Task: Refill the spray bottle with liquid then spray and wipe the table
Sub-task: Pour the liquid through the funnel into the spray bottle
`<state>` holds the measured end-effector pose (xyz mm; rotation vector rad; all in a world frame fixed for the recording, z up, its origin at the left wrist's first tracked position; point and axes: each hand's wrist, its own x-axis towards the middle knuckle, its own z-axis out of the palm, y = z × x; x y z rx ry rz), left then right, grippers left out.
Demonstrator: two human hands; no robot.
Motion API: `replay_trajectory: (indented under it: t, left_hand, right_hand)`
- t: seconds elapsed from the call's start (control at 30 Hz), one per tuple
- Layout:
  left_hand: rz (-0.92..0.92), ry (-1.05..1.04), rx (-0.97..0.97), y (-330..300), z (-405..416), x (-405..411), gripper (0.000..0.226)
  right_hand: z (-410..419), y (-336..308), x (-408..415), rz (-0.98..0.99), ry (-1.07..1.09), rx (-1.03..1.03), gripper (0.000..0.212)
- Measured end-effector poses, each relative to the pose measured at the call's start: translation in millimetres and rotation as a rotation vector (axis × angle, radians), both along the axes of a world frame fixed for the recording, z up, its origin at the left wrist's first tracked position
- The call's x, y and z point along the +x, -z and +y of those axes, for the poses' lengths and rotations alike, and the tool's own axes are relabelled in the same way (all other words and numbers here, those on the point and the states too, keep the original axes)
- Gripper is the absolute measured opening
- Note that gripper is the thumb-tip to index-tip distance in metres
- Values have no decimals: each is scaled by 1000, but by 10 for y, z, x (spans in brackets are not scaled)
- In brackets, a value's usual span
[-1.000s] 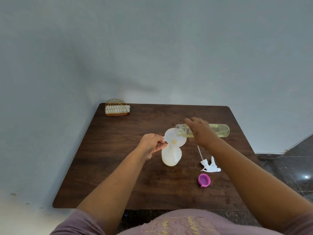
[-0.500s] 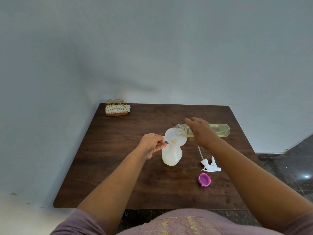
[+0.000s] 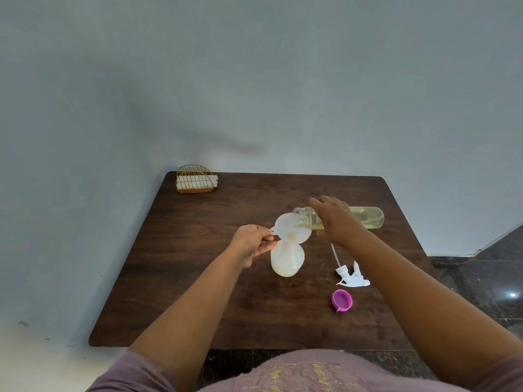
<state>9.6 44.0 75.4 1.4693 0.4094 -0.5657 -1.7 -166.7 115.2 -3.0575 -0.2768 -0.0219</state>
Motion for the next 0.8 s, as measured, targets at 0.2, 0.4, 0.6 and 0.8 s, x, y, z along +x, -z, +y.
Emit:
replay_trajectory:
  t: [0.2, 0.4, 0.6, 0.8]
  left_hand:
    - [5, -7, 6, 27, 20, -18, 13]
    - [-17, 8, 4, 25, -9, -10, 12]
    - [-25, 12, 23, 17, -21, -3, 10]
    - [-28, 23, -2, 17, -10, -2, 6]
  right_hand:
    - [3, 0, -12, 7, 2, 10, 59]
    - [-2, 1, -15, 12, 9, 16, 57]
    - [-7, 8, 0, 17, 10, 11, 61]
    - [-25, 7, 3, 10, 11, 9, 59]
